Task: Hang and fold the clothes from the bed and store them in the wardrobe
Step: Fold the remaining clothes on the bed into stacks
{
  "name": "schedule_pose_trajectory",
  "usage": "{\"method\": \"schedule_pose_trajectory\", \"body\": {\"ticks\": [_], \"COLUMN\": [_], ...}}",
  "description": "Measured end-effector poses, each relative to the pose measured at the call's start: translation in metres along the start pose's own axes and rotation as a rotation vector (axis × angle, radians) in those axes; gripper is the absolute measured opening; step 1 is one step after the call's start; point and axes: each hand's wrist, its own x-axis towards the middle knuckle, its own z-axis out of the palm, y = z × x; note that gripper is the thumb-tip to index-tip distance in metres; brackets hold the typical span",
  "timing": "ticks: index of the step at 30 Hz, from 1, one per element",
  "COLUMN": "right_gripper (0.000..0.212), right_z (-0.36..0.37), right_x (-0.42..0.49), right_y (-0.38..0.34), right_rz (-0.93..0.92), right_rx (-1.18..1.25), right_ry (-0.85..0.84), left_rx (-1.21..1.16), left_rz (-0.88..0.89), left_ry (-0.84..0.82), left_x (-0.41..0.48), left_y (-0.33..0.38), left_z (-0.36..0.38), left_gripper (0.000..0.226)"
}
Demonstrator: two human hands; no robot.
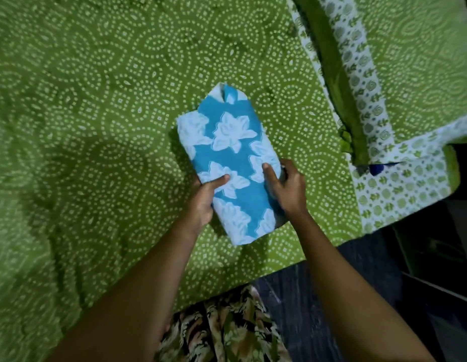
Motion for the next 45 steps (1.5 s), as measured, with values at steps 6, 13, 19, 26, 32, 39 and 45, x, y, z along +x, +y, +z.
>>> {"method": "schedule_pose_trajectory", "body": {"ticks": [6,13,19,26,32,39,45], "right_gripper": [0.055,0.05,0.036,0.053,0.056,0.051,0.046], "right_z": [0.003,0.061,0.13,0.256,0.354,0.437,0.478], "right_x": [-0.003,-0.022,-0.045,-0.113,-0.164,-0.185,-0.175], "right_y": [-0.008,-0.092,-0.21,-0.363,-0.44,-0.494,-0.502], "right_rz": [0.18,0.478,0.456,0.391,0.422,0.385,0.347], "right_rx": [0.001,0.491,0.605,0.656,0.606,0.532,0.407], "right_ry": [-0.439,-0.588,-0.753,-0.903,-0.989,-0.96,-0.91], "left_rx": [0.313,0.205,0.052,-0.09,-0.19,-0.179,-0.2], "left_rz": [0.037,0.031,0.175,0.272,0.291,0.345,0.28], "left_ry": [0.238,0.267,0.367,0.479,0.596,0.619,0.629], "left_x": [-0.024,-0.059,-0.107,-0.18,-0.234,-0.24,-0.219], "left_y": [0.021,0.063,0.136,0.232,0.296,0.337,0.353], "left_z": [-0.011,-0.053,-0.132,-0.287,-0.41,-0.494,-0.528], "left_gripper": [0.021,0.043,0.042,0.05,0.05,0.047,0.044]}}
